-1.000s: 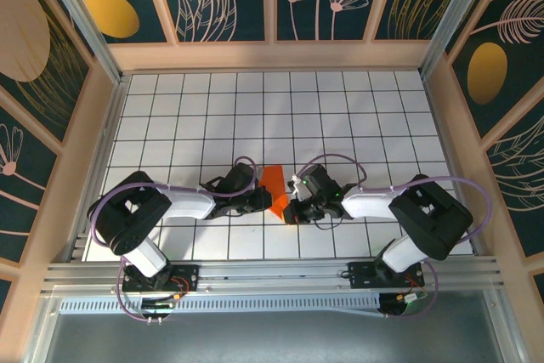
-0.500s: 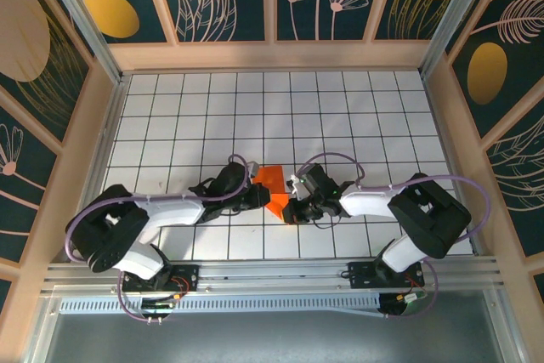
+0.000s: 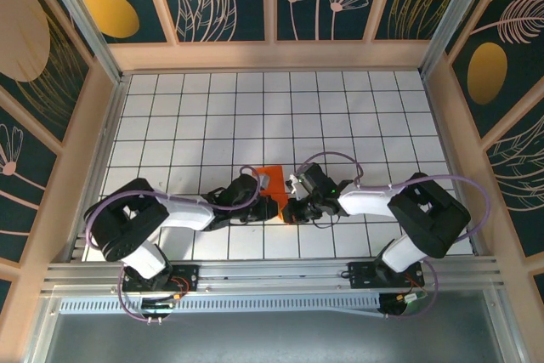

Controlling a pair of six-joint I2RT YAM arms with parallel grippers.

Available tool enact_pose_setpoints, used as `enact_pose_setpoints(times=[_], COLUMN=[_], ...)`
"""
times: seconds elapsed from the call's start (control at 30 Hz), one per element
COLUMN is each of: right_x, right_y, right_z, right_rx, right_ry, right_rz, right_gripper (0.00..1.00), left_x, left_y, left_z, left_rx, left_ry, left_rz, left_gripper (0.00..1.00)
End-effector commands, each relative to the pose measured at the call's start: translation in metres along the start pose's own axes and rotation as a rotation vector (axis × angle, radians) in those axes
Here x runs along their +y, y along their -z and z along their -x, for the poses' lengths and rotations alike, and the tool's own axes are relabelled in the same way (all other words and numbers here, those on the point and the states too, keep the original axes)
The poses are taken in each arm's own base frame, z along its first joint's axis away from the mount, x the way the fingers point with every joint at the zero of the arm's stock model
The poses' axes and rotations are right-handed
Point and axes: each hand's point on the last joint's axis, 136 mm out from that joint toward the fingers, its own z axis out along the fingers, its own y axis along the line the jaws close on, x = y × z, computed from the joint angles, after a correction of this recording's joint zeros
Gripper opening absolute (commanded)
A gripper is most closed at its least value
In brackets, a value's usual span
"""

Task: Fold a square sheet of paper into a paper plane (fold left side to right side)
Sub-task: Third fold the triangle at the center of the table.

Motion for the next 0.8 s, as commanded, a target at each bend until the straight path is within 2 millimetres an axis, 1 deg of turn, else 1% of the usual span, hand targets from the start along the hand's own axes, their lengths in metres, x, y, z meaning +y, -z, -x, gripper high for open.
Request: enact_pose_setpoints(times=[0.0, 0.17, 0.3, 0.47, 0.77], right_x=[-0.055, -0.057, -0.060, -0.066, -0.071], right_y=[-0.005, -0.005, -0.006, -0.005, -0.005], right_z=[-0.026, -0.027, -0.030, -0.034, -0.036], right_rx=[0.059, 0.065, 0.079, 0.103, 0.125], right_ry=[-0.086, -0.088, -0.090, -0.086, -0.090], right_rz=[-0.232, -0.240, -0.252, -0.294, -0.323], right_gripper=[0.00, 0.00, 0.00, 0.00, 0.00], left_x=[-0.010, -0.004, 0.006, 0.023, 0.040], left_y=[-0.005, -0.008, -0.009, -0.009, -0.008], left_z=[0.012, 0.010, 0.008, 0.006, 0.003], left_rx=[-0.038, -0.039, -0.038, -0.049, -0.057], left_ry=[0.010, 0.021, 0.033, 0.051, 0.096], left_rz=[-0.027, -0.010, 0.027, 0.097, 0.160], left_gripper=[0.06, 0.06, 0.06, 0.06, 0.07])
